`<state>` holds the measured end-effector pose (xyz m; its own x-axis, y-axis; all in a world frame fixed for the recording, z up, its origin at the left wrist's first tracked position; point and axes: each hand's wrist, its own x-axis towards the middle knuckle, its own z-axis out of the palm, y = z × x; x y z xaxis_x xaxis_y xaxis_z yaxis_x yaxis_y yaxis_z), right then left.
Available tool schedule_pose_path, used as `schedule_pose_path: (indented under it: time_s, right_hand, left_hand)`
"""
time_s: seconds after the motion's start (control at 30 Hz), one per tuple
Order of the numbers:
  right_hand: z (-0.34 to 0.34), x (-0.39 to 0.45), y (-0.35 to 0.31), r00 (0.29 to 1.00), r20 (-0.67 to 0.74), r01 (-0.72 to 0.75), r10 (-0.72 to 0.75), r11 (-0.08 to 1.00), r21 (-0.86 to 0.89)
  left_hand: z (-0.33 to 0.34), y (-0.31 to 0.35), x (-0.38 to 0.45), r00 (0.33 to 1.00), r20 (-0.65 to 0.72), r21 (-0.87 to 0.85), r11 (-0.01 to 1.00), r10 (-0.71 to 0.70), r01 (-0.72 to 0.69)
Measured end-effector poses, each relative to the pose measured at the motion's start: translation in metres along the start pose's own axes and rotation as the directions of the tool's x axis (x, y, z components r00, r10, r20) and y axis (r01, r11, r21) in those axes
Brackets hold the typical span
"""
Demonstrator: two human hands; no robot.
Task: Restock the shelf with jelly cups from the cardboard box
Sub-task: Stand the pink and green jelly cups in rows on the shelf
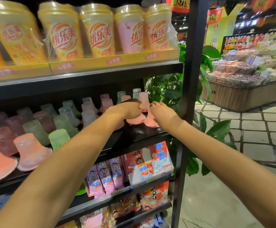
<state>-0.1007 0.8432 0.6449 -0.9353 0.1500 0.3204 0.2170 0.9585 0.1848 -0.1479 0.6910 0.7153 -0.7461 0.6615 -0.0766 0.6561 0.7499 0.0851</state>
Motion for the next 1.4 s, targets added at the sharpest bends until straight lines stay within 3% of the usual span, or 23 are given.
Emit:
schedule_pose_path:
  time_s: [0.17, 0.53, 0.67, 0.87, 1.13, 1.4]
  right_hand:
    - [0.000, 0.001, -0.006, 0.999, -0.020, -0.049, 0.050, 0.996, 0.071]
    - [0.009, 0.015, 0.001, 0.998, -0.043, -0.039, 0.044, 0.993, 0.107]
    - [0.014, 0.022, 0.006, 0.997, -0.063, -0.029, 0.037, 0.991, 0.129]
    - [0.019, 0.031, 0.013, 0.996, -0.050, -0.052, 0.073, 0.943, 0.330]
    - [0.019, 0.032, 0.006, 0.990, -0.090, -0.068, 0.110, 0.921, 0.385]
    - [0.004, 0.030, 0.004, 0.990, -0.020, -0.108, 0.137, 0.854, 0.508]
  left_hand:
    - [0.000, 0.001, -0.006, 0.999, -0.050, -0.028, 1.000, -0.005, 0.004]
    - [-0.004, 0.002, -0.011, 0.997, 0.052, -0.052, 0.997, -0.061, 0.064]
    - [-0.006, 0.002, -0.013, 0.998, 0.010, -0.049, 0.997, -0.066, 0.067]
    - [-0.007, 0.003, -0.014, 0.996, 0.015, -0.056, 0.994, -0.089, 0.089]
    - [0.000, 0.000, -0.006, 0.995, -0.005, -0.080, 0.991, -0.104, 0.103]
    - [-0.007, 0.002, -0.009, 0.990, 0.003, -0.142, 0.980, -0.142, 0.141]
